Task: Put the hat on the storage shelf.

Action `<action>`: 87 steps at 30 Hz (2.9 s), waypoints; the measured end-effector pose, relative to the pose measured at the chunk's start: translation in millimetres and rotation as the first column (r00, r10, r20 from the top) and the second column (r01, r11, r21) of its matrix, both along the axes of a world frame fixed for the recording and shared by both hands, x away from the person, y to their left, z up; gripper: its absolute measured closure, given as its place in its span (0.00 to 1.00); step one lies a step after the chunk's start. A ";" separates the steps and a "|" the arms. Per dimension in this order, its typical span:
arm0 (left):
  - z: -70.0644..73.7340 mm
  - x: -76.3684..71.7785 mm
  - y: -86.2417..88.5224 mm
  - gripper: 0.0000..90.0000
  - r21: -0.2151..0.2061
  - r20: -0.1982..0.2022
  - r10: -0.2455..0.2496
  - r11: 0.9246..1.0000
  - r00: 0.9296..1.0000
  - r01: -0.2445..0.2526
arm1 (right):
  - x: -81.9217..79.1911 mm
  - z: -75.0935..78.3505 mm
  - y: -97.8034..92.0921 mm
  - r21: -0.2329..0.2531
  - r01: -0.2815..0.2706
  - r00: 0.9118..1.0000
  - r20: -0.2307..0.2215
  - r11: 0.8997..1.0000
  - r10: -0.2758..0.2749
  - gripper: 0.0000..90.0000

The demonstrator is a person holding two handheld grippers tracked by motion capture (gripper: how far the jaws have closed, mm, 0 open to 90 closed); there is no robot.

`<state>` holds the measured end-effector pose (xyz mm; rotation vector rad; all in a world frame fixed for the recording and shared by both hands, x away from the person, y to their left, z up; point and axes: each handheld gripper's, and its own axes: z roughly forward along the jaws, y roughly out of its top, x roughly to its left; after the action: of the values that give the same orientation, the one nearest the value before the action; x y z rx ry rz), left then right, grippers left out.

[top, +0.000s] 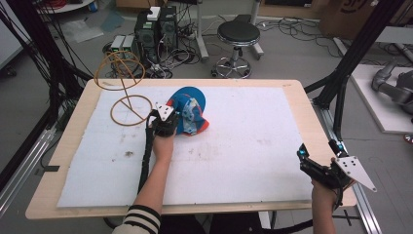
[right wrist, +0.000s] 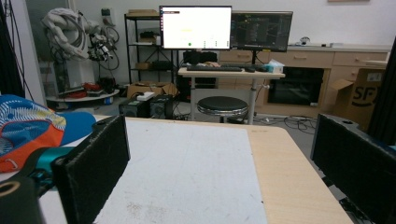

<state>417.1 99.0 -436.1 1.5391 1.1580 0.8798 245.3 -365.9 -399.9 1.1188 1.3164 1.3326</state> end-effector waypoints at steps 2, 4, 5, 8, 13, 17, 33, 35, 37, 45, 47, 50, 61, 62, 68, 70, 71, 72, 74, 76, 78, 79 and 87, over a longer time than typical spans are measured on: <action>6.3 -2.4 1.2 0.98 -0.022 0.019 -0.009 1.000 1.000 0.010 | 0.7 -0.1 0.5 0.001 -0.001 1.000 0.002 1.000 0.001 0.05; 8.9 -3.4 0.8 0.98 -0.029 0.026 -0.012 0.999 1.000 0.013 | 0.7 -0.3 1.4 0.003 -0.002 1.000 -0.004 1.000 0.002 0.05; 12.0 -4.1 0.5 0.98 -0.031 0.036 -0.019 0.999 0.999 0.020 | 1.1 -0.3 1.7 0.001 -0.003 1.000 0.000 1.000 0.003 0.05; 20.4 -7.3 -2.3 0.98 -0.042 0.078 -0.035 0.998 0.996 0.038 | 1.2 -0.2 2.4 0.003 -0.003 1.000 -0.001 1.000 0.003 0.05; 26.3 -10.7 -1.7 0.98 -0.073 0.101 -0.039 0.996 0.994 0.046 | 1.2 -0.3 2.2 0.004 -0.003 1.000 0.000 1.000 0.003 0.05; 34.6 -13.7 0.5 0.98 -0.105 0.133 -0.042 0.993 0.990 0.057 | 1.6 -0.7 1.9 0.001 -0.004 1.000 0.002 1.000 0.004 0.05; 83.5 -23.0 3.4 0.98 -0.145 0.255 -0.067 0.984 0.965 0.107 | 1.5 -0.8 2.5 0.003 -0.007 1.000 -0.002 1.000 0.007 0.05; 90.7 -24.0 4.0 0.98 -0.143 0.266 -0.069 0.984 0.961 0.111 | 1.6 -0.6 2.7 0.002 -0.008 1.000 -0.001 1.000 0.008 0.05; 97.6 -24.1 4.4 0.98 -0.138 0.277 -0.072 0.984 0.958 0.114 | 1.8 -0.6 2.8 0.000 -0.008 1.000 0.001 1.000 0.008 0.05; 128.4 -20.9 10.9 0.98 -0.122 0.301 -0.060 0.987 0.952 0.101 | 2.4 -1.1 2.8 -0.001 -0.008 1.000 -0.002 1.000 0.008 0.05; 137.4 -20.1 12.4 0.98 -0.119 0.310 -0.058 0.988 0.949 0.099 | 2.6 -1.2 3.0 0.002 -0.007 1.000 -0.001 1.000 0.007 0.05; 150.1 -19.3 15.1 0.98 -0.121 0.327 -0.055 0.988 0.943 0.100 | 2.5 -1.1 4.0 0.000 -0.011 1.000 -0.003 1.000 0.011 0.05; 190.1 -17.1 23.3 0.98 -0.143 0.400 -0.042 0.984 0.916 0.108 | 2.4 -1.2 2.6 0.000 -0.013 1.000 0.001 1.000 0.013 0.05; 193.5 -16.4 24.9 0.98 -0.144 0.405 -0.040 0.984 0.913 0.107 | 2.5 -1.4 2.5 0.004 -0.012 1.000 0.000 1.000 0.012 0.05; 213.6 -6.4 33.4 0.98 -0.140 0.421 -0.023 0.986 0.907 0.090 | 2.6 -2.2 0.3 0.001 -0.008 1.000 -0.001 1.000 0.008 0.05; 219.3 -2.6 37.0 0.98 -0.146 0.425 -0.015 0.986 0.905 0.085 | 1.5 -2.2 -0.6 0.001 -0.008 1.000 -0.005 1.000 0.008 0.05; 221.5 -0.9 39.1 0.98 -0.150 0.430 -0.011 0.985 0.903 0.083 | 1.5 -2.2 -0.6 0.001 -0.008 1.000 -0.005 1.000 0.008 0.05; 223.5 0.8 41.4 0.98 -0.156 0.429 -0.007 0.984 0.903 0.082 | 1.2 -2.1 -0.4 0.008 -0.008 1.000 -0.002 1.000 0.008 0.05; 226.2 4.7 45.7 0.98 -0.163 0.429 0.007 0.984 0.903 0.069 | 0.8 -1.7 -1.9 0.000 -0.007 1.000 0.001 1.000 0.007 0.05; 228.1 8.4 50.3 0.98 -0.168 0.424 0.020 0.984 0.906 0.057 | 0.9 -1.7 -2.5 0.006 -0.004 1.000 0.001 1.000 0.004 0.05; 230.3 11.7 55.1 0.98 -0.168 0.422 0.030 0.985 0.906 0.046 | 1.0 -1.9 -3.3 0.003 -0.003 1.000 0.004 1.000 0.003 0.05; 231.7 13.2 57.7 0.98 -0.170 0.423 0.038 0.985 0.905 0.038 | 0.5 -2.1 -3.1 0.007 -0.004 1.000 0.002 1.000 0.004 0.05; 248.9 23.1 84.4 0.98 -0.178 0.419 0.091 0.984 0.904 -0.016 | -3.8 -3.0 -7.7 0.006 0.006 1.000 -0.005 1.000 -0.006 0.05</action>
<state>440.2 183.4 -187.2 1.1061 0.9297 1.0621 241.6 -373.6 -402.9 1.1300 1.3128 1.3304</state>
